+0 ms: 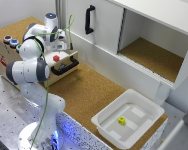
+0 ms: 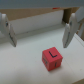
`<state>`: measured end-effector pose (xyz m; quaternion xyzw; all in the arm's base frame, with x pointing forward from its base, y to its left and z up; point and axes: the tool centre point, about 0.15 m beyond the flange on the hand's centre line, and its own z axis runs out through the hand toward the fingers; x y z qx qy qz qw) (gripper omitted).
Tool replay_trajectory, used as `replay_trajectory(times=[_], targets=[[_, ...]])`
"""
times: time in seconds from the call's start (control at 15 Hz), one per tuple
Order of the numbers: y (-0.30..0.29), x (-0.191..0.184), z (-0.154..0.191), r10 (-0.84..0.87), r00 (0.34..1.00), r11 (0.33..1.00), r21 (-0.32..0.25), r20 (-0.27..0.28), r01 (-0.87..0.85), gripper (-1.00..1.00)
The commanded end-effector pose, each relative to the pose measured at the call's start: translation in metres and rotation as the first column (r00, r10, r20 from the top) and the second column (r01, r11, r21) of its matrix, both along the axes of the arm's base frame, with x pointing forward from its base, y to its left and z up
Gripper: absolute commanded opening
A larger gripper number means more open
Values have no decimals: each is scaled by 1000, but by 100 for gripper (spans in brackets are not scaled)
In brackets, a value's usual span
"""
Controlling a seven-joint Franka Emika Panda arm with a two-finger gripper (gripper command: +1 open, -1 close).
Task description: Put the pink object on top of the drawer
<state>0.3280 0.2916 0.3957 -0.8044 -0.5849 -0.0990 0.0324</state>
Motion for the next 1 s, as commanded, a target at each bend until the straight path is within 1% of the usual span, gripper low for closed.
replay_trajectory(times=[0.0, 0.07, 0.2, 0.33, 0.47, 0.53, 0.6, 0.73, 0.8, 0.87, 0.93], targets=[[2, 23, -16, 359, 933, 929, -92, -21, -359, 100], [2, 24, -21, 405, 914, 910, -87, -29, -406, 100], [4, 25, -33, 507, 861, 856, -97, -31, -507, 100], [9, 34, -47, 545, 838, 832, -94, -36, -546, 100], [14, 44, -59, 559, 828, 823, -90, -39, -561, 100], [16, 46, -64, 571, 820, 815, -99, -39, -572, 100], [17, 47, -70, 576, 816, 809, -104, -55, -579, 100], [17, 47, -78, 584, 809, 799, -128, -69, -588, 100], [17, 47, -80, 589, 806, 792, -153, -61, -591, -100], [16, 45, -78, 595, 802, 789, -149, -62, -597, -100], [15, 45, -76, 593, 804, 789, -163, -53, -593, -100]])
